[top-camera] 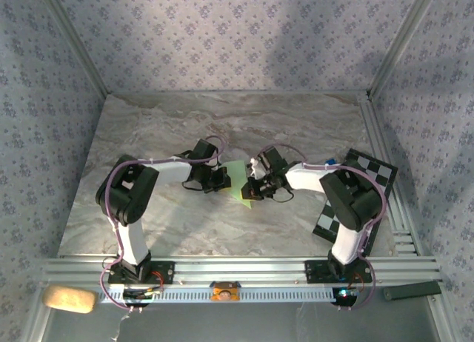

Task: Fold a paper plane with a square sheet of paper (pick it up from the middle)
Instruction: Third fold the triangle at the center of the table.

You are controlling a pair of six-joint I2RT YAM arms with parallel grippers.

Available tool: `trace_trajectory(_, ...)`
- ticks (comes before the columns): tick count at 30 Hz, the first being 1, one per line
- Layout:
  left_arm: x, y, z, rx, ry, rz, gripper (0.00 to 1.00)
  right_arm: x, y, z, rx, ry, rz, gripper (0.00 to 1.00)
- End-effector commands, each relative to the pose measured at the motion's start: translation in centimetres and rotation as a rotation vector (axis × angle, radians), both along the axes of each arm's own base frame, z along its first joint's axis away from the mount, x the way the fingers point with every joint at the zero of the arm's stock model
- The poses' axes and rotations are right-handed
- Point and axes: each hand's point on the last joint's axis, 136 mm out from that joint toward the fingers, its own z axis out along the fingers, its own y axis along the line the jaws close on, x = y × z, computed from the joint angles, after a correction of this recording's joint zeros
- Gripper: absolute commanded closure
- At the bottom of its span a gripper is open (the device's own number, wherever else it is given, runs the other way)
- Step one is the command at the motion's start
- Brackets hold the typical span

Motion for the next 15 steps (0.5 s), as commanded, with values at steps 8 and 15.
trace_trajectory(8,-0.1,-1.2,2.9,0.022,-0.079,0.019,0.9,-1.4,-1.4,-2.5,-0.097,0.059,-0.03,0.99)
trace_trajectory(15,-1.7,-1.1,-0.6,0.005,-0.006,0.073,0.94,-1.4,-1.4,-2.5,-0.097,0.059,-0.033,1.0)
